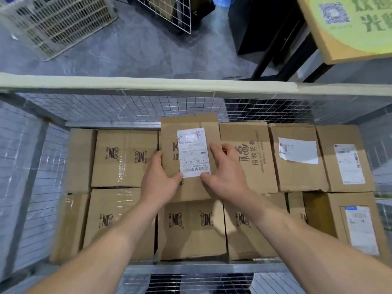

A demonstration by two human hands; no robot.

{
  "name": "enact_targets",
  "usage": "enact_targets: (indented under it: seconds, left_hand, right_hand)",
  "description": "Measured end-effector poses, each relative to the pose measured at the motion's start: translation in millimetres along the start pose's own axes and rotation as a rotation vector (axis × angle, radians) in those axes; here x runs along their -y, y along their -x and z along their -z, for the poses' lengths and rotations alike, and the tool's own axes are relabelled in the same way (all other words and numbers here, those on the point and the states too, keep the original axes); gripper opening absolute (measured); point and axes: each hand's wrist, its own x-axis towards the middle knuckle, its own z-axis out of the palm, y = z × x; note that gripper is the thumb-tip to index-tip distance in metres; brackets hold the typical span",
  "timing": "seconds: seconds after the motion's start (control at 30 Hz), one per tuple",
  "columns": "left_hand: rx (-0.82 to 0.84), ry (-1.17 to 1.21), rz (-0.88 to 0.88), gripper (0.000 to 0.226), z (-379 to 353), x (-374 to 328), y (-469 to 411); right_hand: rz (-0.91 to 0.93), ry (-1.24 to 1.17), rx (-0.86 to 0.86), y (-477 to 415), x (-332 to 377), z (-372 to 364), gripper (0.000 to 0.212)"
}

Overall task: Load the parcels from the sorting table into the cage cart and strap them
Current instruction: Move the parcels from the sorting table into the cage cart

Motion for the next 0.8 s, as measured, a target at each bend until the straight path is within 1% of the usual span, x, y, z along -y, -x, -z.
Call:
enact_targets:
  seconds: [0.1,0.2,0.3,0.33,0.4,0.47,0.53,0.63,0.73,0.8]
  left_hand:
    - [0.043,-0.037,-0.041,0.089,-13,-4,-11]
    - [0.029,-0.099,-0.066,0.093,-23,-5,-21]
    - [0.052,-0.133,-0.074,0.079,-28,5,-24]
    - [0.067,-0.136,-0.077,0.074,-30,10,-24]
    - [0.095,-0.161,-0.081,0.074,-34,17,-24]
    - [0.111,-0.203,-0.079,0.079,-38,19,-23]
    - [0.101,-0.22,-0.087,0.081,-41,17,-25]
    - [0.069,-0.246,-0.128,0.081,-43,14,-33]
    - [0.074,-0.26,-0.128,0.08,-43,15,-40]
    - [0.071,-0.267,-0.128,0.081,-43,15,-42]
  right_hand:
    - [-0.018,0.083,0.025,0,-15,-2,0.081]
    - [0.026,0.199,0.048,0,-27,-8,0.089]
    - [0.044,0.288,0.117,-2,-37,-17,0.102]
    - [0.047,0.307,0.122,-2,-40,-20,0.102]
    - [0.086,0.363,0.104,-2,-45,-25,0.093]
    - [0.165,0.447,0.094,-3,-46,-31,0.082]
    - [0.2,0.465,0.1,-7,-46,-36,0.081]
    - [0.179,0.467,0.149,-16,-44,-38,0.088]
    - [0.232,0.557,0.229,-18,-43,-35,0.102]
    - [0.252,0.577,0.254,-19,-45,-34,0.102]
